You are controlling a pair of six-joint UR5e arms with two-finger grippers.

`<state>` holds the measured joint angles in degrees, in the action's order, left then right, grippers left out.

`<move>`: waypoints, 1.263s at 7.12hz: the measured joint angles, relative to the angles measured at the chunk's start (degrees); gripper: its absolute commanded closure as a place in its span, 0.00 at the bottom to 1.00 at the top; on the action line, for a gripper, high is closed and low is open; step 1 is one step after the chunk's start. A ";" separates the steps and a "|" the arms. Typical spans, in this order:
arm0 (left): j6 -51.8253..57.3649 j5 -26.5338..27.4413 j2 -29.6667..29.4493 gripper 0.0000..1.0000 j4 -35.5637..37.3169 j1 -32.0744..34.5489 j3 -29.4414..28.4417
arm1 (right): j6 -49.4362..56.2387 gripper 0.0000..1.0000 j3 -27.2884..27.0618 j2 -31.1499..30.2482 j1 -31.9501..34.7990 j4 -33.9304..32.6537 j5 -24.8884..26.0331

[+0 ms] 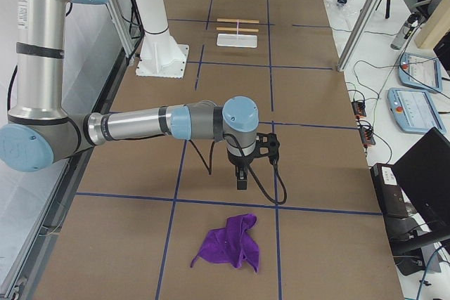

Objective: Hang towel on rack

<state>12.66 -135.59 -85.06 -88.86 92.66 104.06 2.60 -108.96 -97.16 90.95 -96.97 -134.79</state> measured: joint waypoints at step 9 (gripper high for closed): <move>-0.02 -0.11 -0.60 0.00 -11.73 -0.20 -2.85 | 29.41 0.11 30.08 1.01 -5.30 30.14 6.45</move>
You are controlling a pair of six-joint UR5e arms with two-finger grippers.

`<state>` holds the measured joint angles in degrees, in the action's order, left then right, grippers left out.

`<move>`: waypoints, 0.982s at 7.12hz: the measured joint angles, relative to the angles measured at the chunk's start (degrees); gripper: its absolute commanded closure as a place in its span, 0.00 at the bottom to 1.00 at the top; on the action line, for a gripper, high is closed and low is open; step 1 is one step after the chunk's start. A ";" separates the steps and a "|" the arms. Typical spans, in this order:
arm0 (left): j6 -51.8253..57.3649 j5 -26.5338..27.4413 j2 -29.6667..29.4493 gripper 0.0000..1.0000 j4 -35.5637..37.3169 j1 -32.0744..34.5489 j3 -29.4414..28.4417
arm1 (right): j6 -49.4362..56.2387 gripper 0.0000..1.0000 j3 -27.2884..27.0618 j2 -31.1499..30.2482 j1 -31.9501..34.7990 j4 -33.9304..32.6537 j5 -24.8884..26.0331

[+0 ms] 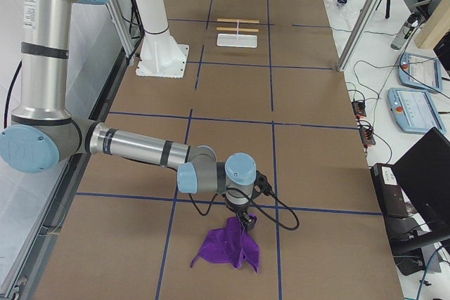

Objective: Hang towel on rack

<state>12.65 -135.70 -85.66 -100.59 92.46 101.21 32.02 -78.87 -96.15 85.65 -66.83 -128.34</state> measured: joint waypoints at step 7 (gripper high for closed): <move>0.01 -0.09 -0.04 0.00 -0.05 0.00 -0.07 | 14.09 0.81 12.42 4.38 -0.39 5.14 0.26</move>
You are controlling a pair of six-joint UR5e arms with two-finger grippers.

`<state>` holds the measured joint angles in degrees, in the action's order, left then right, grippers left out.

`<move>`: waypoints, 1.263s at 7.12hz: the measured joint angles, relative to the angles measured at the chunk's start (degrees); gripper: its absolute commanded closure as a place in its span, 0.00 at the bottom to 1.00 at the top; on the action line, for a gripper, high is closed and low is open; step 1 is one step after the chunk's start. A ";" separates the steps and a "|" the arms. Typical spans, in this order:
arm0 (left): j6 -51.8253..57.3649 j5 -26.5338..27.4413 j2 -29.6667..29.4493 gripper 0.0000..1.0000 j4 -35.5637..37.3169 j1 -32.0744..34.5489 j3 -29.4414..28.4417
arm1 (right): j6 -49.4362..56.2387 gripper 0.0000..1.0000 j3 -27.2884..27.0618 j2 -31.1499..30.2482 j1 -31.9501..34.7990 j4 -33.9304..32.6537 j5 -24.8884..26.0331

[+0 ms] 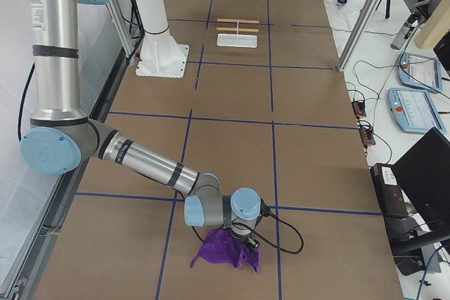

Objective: Hang towel on rack

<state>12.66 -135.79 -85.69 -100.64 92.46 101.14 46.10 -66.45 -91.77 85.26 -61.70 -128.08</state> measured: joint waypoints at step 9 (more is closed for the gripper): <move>-2.87 -6.59 -0.31 0.00 -5.10 0.00 -0.19 | 5.68 1.00 -26.05 3.76 4.82 -29.14 1.84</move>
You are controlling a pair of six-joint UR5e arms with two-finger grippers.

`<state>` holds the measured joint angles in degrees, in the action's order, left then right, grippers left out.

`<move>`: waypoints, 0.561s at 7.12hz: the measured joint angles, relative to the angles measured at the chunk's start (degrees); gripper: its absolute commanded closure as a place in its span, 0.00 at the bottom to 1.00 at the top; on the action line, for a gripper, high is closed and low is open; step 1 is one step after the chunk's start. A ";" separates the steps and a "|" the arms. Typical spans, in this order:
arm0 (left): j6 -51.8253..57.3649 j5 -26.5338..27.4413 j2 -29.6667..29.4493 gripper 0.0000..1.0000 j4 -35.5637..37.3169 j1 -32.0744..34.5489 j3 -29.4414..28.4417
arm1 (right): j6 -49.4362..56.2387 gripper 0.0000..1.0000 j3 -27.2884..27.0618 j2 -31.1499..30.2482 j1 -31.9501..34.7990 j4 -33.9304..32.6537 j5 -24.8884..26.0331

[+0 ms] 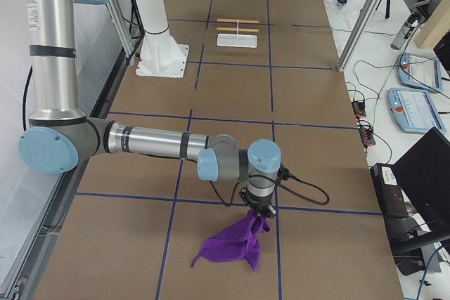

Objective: Hang towel on rack

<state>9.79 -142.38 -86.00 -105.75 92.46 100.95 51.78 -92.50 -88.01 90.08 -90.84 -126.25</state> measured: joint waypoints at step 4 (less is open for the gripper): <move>-9.64 -0.28 -3.68 0.00 -8.02 -6.21 0.99 | -4.94 1.00 -16.38 13.12 -3.26 -22.75 -0.55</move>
<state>0.15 -142.67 -89.68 -113.77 86.25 101.94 46.84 -108.88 -74.90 86.82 -113.59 -126.80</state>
